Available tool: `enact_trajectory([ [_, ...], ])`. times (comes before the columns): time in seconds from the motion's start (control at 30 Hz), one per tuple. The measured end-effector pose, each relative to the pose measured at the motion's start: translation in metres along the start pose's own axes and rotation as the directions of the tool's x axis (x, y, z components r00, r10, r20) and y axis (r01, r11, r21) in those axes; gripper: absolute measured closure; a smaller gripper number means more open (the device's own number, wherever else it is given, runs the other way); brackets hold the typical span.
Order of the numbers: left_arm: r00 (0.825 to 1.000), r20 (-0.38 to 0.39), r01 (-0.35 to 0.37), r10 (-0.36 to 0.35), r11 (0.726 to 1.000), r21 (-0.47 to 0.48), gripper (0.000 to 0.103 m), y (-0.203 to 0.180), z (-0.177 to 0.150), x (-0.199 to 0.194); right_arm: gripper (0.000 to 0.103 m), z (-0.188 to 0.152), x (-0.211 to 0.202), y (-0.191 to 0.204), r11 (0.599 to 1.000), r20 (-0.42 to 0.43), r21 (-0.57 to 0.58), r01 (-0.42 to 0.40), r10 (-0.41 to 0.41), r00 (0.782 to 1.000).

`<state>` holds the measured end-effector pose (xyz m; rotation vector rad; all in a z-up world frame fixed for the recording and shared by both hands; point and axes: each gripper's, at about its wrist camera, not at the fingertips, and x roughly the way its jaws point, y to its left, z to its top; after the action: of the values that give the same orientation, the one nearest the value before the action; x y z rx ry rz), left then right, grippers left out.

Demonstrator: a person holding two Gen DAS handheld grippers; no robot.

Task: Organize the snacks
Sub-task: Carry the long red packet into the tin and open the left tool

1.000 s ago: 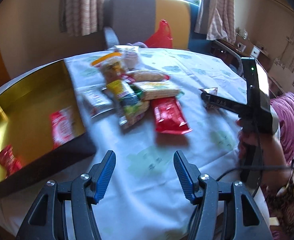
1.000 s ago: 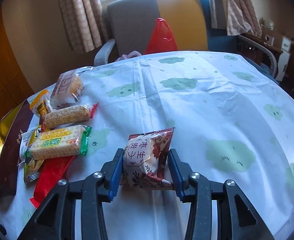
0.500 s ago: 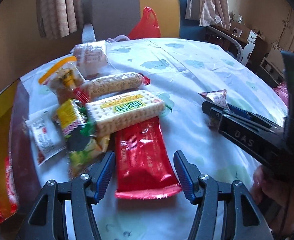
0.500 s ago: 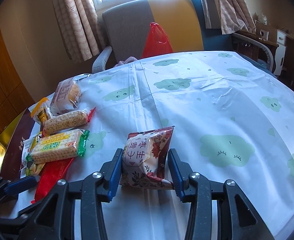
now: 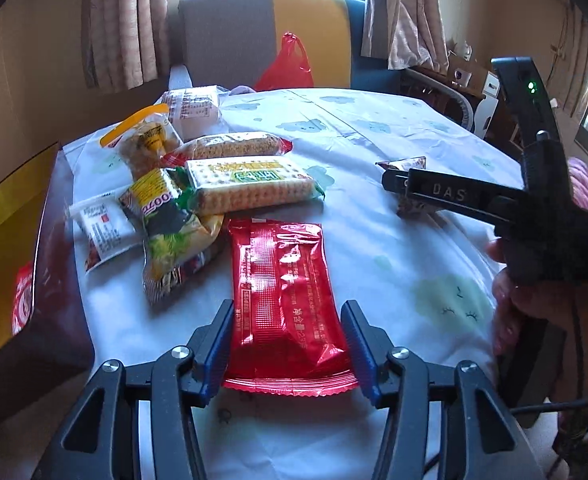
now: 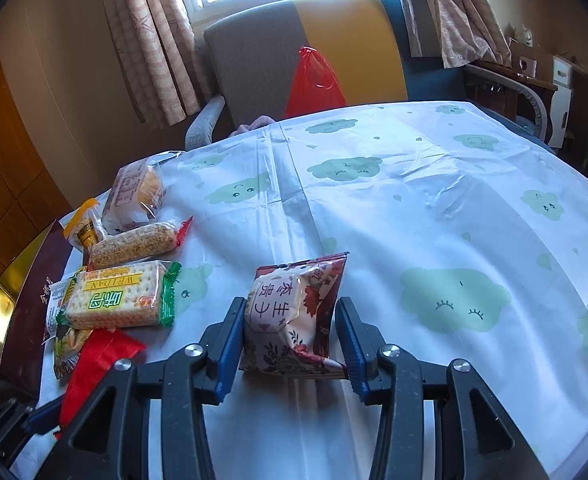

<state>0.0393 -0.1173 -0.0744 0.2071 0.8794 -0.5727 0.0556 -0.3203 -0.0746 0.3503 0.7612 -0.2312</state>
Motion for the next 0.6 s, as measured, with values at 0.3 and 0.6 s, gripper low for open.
enact_trajectory([
  [0.3, 0.999, -0.020, -0.036, 0.036, 0.999, 0.013, 0.048, 0.000, 0.029, 0.020, 0.058, 0.000, 0.000, 0.000, 1.000, 0.000, 0.000, 0.000, 0.000, 1.000],
  [0.6, 0.999, 0.036, -0.011, 0.011, 1.000, 0.010, 0.044, 0.006, 0.018, 0.024, 0.058, 0.000, 0.001, 0.000, 1.000, 0.000, -0.003, 0.004, -0.004, 1.000],
])
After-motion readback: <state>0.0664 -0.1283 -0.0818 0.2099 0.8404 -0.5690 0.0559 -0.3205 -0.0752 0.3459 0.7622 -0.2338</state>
